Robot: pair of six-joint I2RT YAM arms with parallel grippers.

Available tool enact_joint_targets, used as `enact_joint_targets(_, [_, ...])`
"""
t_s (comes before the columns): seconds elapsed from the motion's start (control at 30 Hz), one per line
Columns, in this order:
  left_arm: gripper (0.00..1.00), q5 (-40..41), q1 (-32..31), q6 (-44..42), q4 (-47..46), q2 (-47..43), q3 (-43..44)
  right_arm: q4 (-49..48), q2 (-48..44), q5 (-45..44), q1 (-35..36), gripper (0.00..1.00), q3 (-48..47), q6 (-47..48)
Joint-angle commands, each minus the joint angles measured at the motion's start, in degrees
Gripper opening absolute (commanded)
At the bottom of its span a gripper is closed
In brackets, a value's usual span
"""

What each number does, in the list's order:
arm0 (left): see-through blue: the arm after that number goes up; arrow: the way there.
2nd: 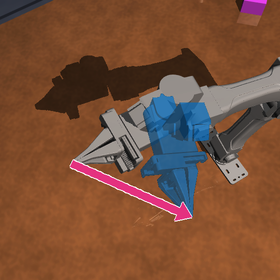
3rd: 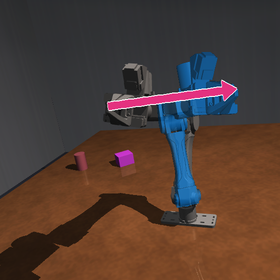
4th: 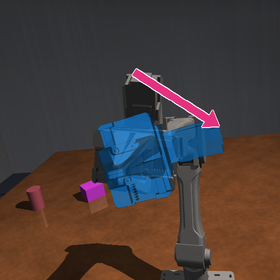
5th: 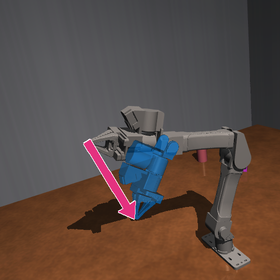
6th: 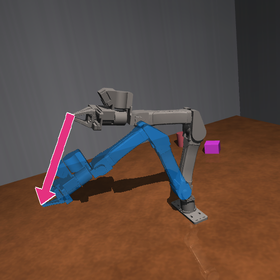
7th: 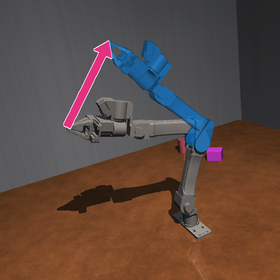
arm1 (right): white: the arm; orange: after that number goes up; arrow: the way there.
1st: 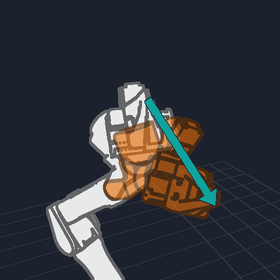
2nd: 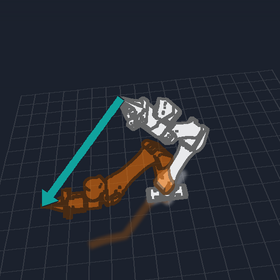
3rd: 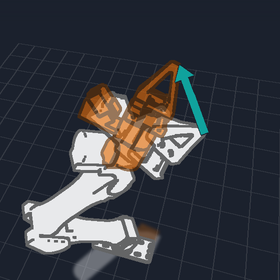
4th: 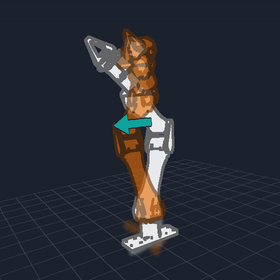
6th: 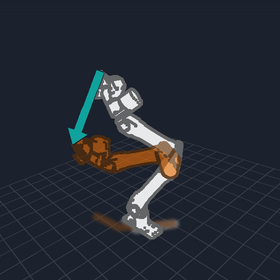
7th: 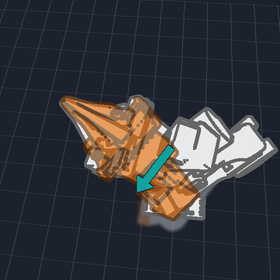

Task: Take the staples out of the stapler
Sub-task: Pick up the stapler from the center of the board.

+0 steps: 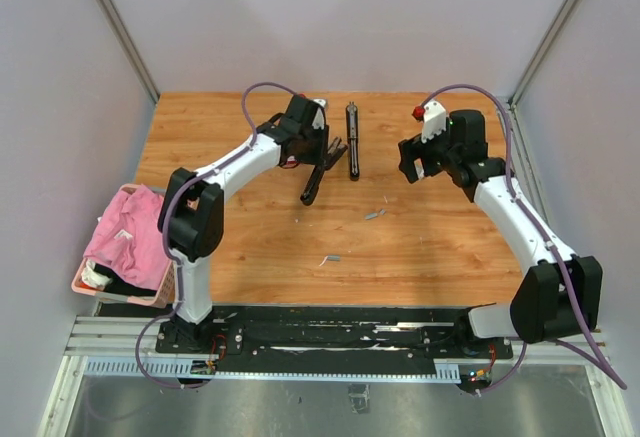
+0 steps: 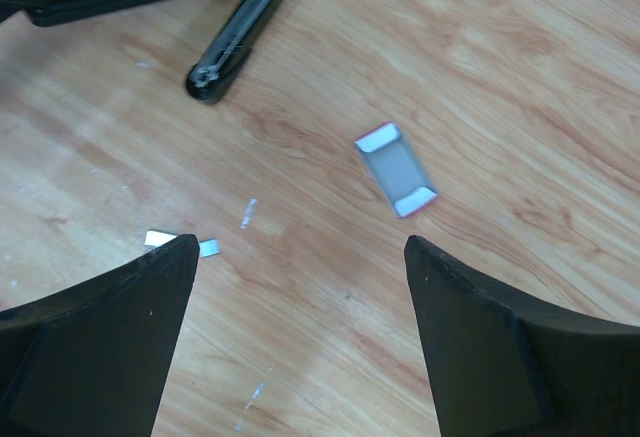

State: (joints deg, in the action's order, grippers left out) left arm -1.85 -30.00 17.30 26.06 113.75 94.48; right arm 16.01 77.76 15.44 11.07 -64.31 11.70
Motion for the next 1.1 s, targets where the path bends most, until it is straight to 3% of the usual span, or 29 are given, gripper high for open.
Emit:
enact_joint_targets(0.0, [0.00,-8.36,1.49,-1.90,-4.19,-7.37,-4.81,-5.64,-2.19,12.33,-0.59,0.86,4.30,4.08])
enact_joint_targets(0.1, [0.00,-11.02,2.53,-3.29,-5.00,-11.03,-9.42,-11.47,-3.23,18.01,0.98,0.86,7.80,10.47])
enact_joint_targets(0.23, [0.00,-14.72,4.53,-3.76,-6.16,-15.26,-15.89,-10.54,-2.70,23.55,5.13,0.86,8.99,25.85])
enact_joint_targets(0.47, [0.00,-24.88,7.51,-5.20,-8.66,-19.51,-25.60,-4.14,3.42,17.34,16.15,0.86,5.07,46.85])
enact_joint_targets(0.8, [0.00,-38.41,9.36,-5.18,-14.14,-23.73,-36.83,-5.02,13.48,15.64,24.99,0.86,1.03,55.96])
enact_joint_targets(1.07, [0.00,-43.20,11.89,-4.46,-16.49,-22.77,-41.09,-1.99,20.81,13.75,28.50,0.86,-2.66,59.36])
